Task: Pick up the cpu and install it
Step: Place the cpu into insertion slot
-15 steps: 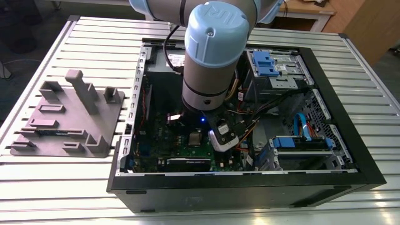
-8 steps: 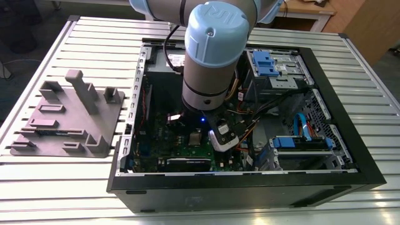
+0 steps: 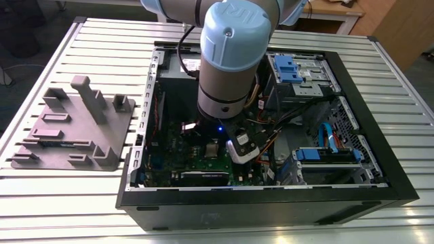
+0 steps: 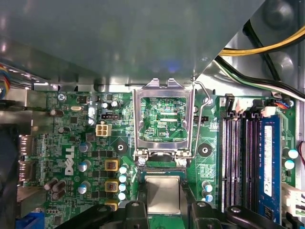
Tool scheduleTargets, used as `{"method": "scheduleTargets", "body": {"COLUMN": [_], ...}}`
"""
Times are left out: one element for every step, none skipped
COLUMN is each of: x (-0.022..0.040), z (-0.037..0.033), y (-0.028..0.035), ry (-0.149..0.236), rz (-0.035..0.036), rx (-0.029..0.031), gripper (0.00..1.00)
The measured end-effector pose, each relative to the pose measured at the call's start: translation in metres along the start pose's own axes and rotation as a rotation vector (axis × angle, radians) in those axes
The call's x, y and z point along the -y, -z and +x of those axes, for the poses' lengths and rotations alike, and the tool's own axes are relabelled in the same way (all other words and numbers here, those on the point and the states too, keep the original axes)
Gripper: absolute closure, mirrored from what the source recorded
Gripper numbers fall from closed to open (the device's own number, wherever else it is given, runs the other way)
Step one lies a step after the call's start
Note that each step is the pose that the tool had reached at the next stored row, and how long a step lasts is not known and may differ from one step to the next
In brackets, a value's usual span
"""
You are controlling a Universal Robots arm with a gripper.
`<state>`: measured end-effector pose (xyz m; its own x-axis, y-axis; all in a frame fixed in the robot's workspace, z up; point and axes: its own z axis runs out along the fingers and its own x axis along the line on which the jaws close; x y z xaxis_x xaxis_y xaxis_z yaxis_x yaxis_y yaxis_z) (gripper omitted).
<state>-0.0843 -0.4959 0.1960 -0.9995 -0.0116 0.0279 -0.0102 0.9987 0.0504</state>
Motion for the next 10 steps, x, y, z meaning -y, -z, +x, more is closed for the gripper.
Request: {"method": "scheduleTargets", "body": {"x": [0.0000, -0.0001, -0.0001, -0.0001, -0.0001, -0.0001, 0.0000, 0.0001, 0.0004, 0.0005], "z": [0.0000, 0.0000, 0.0000, 0.0000, 0.0000, 0.0000, -0.0003, -0.0013, -0.0025, -0.0034], "y": [0.0009, 0.0015, 0.0015, 0.0015, 0.0016, 0.0016, 0.0017, 0.0018, 0.0018, 0.0019], "ry": [0.000, 0.000, 0.000, 0.000, 0.000, 0.000, 0.000, 0.000, 0.000, 0.000], "rz": [0.0000, 0.0001, -0.0001, -0.0001, -0.0001, 0.0000, 0.0001, 0.0002, 0.0001, 0.0002], "rx": [0.0001, 0.0001, 0.0002, 0.0002, 0.0001, 0.0001, 0.0000, -0.0001, 0.0000, -0.0001], "gripper": [0.62, 0.62, 0.62, 0.62, 0.62, 0.62, 0.62, 0.62, 0.62, 0.62]}}
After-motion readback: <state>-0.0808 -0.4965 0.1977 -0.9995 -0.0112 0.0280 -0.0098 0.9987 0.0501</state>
